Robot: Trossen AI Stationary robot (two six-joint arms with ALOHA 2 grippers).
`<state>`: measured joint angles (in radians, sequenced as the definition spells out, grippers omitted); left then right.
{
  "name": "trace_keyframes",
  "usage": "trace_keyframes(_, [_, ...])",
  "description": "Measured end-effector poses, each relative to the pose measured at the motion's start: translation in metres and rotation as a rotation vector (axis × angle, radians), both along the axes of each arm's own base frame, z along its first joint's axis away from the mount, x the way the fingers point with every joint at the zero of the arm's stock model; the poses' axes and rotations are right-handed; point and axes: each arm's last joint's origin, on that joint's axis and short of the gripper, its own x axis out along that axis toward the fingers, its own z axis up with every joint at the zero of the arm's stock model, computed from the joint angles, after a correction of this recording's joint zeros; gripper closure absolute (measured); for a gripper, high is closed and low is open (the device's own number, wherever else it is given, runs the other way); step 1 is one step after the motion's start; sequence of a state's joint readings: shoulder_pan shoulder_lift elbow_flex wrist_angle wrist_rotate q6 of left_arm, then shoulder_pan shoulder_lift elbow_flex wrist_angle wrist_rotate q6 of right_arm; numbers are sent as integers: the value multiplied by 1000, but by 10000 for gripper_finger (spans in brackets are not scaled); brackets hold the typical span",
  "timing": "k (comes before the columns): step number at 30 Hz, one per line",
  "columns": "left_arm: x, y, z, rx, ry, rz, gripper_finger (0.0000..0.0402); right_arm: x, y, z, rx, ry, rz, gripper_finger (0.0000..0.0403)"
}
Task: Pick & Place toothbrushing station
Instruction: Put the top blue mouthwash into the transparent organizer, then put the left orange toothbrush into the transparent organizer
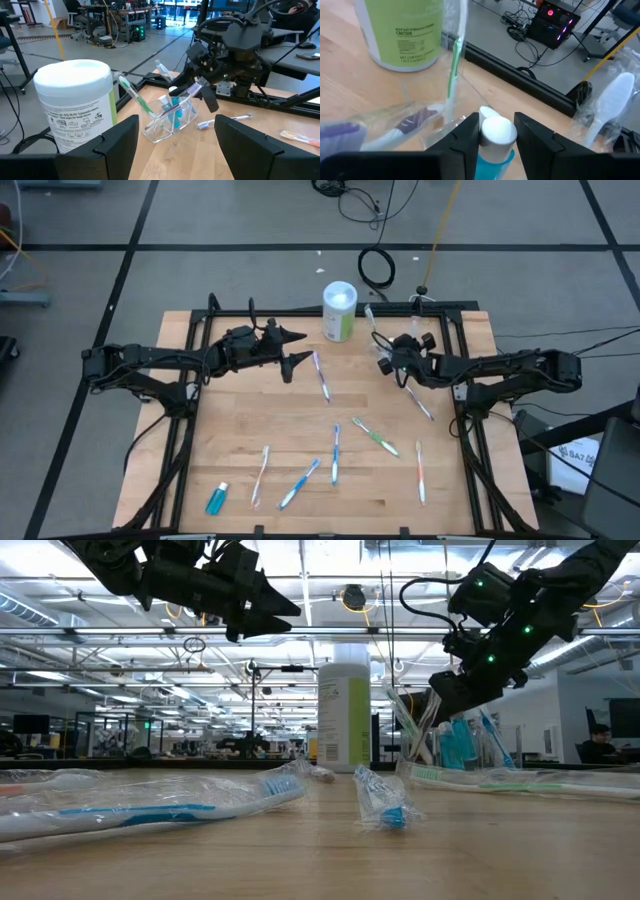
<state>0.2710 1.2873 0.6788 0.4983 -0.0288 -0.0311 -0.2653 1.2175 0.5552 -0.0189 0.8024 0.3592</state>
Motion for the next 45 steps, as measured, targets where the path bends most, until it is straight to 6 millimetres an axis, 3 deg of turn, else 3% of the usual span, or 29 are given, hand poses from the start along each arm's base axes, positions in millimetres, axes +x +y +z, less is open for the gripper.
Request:
trace_keyframes(5, [0,0,0,0,0,0,133,1,2,-2,66,-7,70,292])
trace_keyframes(16, [0,0,0,0,0,0,133,1,2,-1,53,20,86,221])
trace_keyframes(27, [0,0,0,0,0,0,133,-11,6,32,-32,-96,138,184])
trace_keyframes(31, [0,0,0,1,0,0,133,-11,13,49,-39,-210,286,185])
trace_keyframes(36, [0,0,0,0,2,-2,133,-2,27,62,9,-356,597,194])
trace_keyframes(40, [0,-1,0,0,3,-7,133,6,39,59,88,-381,781,199])
trace_keyframes(45, [1,-5,0,-1,3,-20,133,14,53,49,161,-352,858,199])
